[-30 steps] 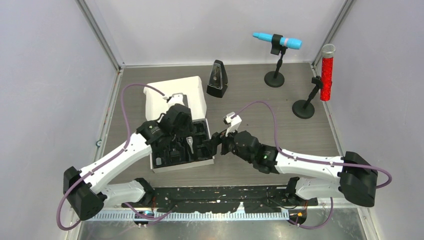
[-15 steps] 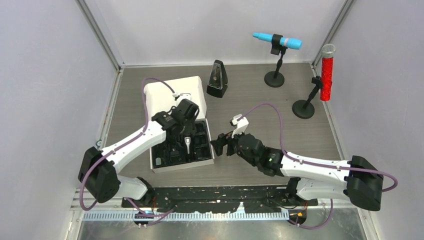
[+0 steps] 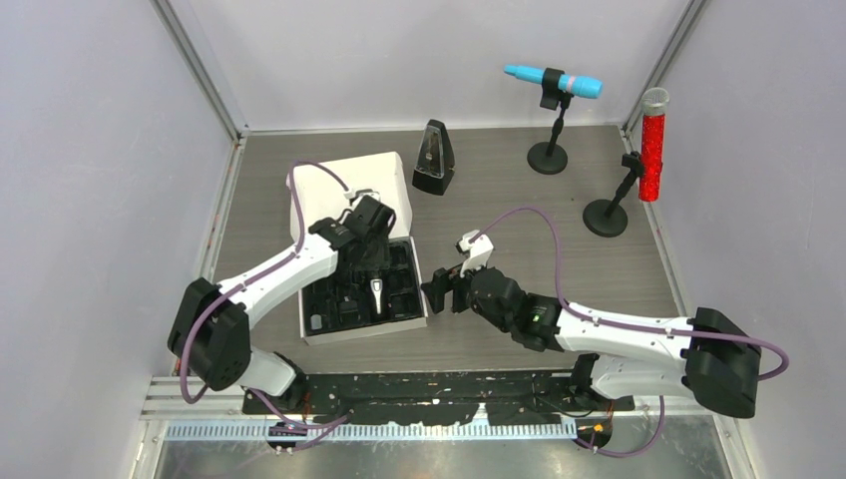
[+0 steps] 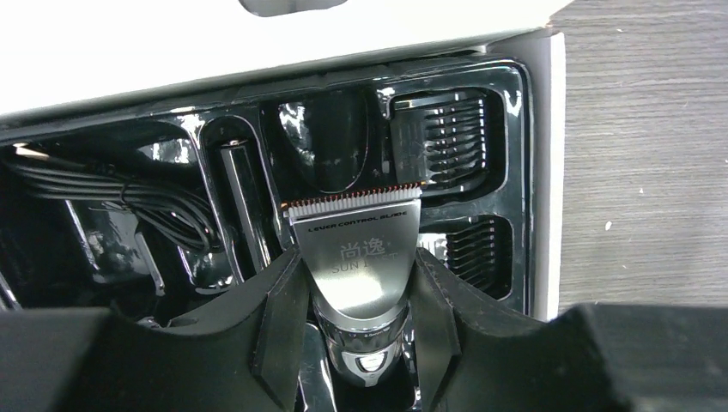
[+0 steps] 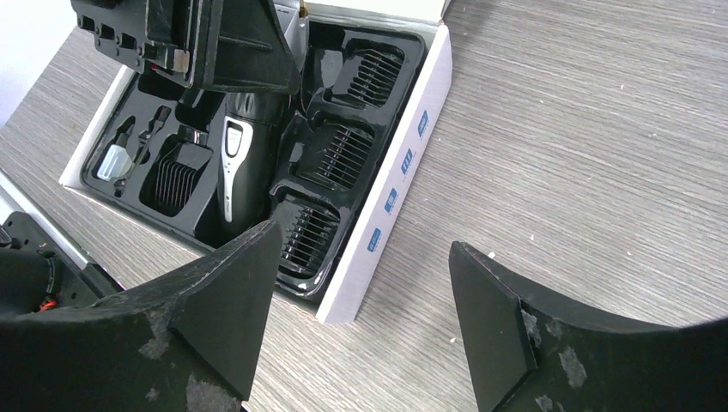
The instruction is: Sort the hair-cutting tools
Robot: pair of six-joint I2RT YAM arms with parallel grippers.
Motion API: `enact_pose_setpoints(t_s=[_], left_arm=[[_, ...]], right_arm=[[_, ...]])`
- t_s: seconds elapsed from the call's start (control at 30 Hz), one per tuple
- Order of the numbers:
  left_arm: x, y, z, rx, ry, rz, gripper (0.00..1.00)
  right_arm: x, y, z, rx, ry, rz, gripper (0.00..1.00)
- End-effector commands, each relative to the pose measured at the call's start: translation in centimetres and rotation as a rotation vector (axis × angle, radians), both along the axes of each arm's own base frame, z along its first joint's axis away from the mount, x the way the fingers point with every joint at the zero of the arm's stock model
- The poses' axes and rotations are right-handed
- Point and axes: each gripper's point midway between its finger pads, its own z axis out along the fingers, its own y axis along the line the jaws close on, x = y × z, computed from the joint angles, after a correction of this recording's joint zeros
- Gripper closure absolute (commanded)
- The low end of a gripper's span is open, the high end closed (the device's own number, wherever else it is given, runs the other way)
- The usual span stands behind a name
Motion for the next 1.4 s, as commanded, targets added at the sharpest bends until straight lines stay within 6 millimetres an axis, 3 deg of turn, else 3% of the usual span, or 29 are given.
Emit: enact_pose_setpoints(t_s=[0.0, 0.13, 0.27, 0.4, 0.53, 0.8, 1.0, 1.07, 1.2, 1.33, 1.37], left_arm=[[0.5, -0.2, -0.6, -0.077, 0.015, 0.039, 0.73], [0.4, 0.0, -1.2, -0.062, 0.032, 0.043, 0.68], [0.3, 0.1, -1.4, -0.053, 0.043, 0.042, 0.56], [0.4, 0.2, -0.8, -0.050, 0.033, 0.038, 0.45], [0.4, 0.3, -0.2, -0.052, 0.020, 0.035, 0.41], [0.3, 0.1, 1.7, -0.086, -0.016, 0.027, 0.43], [-0.1, -0.3, 1.9, -0.106, 0.004, 0.008, 0.47], [0.0, 0.1, 2.9, -0.106, -0.027, 0.004, 0.45], [0.5, 2.5, 6.0, -0.130, -0.106, 0.045, 0.33], [1.7, 7.9, 8.9, -0.121, -0.205, 0.173, 0.21], [2.0, 9.5, 9.6, -0.113, -0.223, 0.211, 0.19]], right_arm=[[0.4, 0.6, 1.2, 0.027, -0.006, -0.013, 0.19], [0.4, 0.7, 0.9, 0.019, 0.004, -0.012, 0.18], [0.4, 0.8, 0.8, 0.013, 0.008, -0.009, 0.18], [0.4, 0.8, 0.8, 0.010, 0.009, -0.008, 0.18], [0.4, 0.9, 0.8, 0.010, 0.011, -0.005, 0.18], [0.4, 1.2, 0.8, 0.012, 0.013, 0.003, 0.18], [0.5, 1.4, 0.7, 0.002, 0.019, 0.002, 0.18], [0.5, 1.3, 0.3, -0.017, 0.034, -0.001, 0.18], [0.6, 1.3, -0.3, -0.036, 0.055, 0.000, 0.18], [1.8, 1.4, 0.0, -0.036, 0.080, 0.007, 0.17], [2.8, 0.8, -0.1, -0.031, 0.097, -0.018, 0.17]])
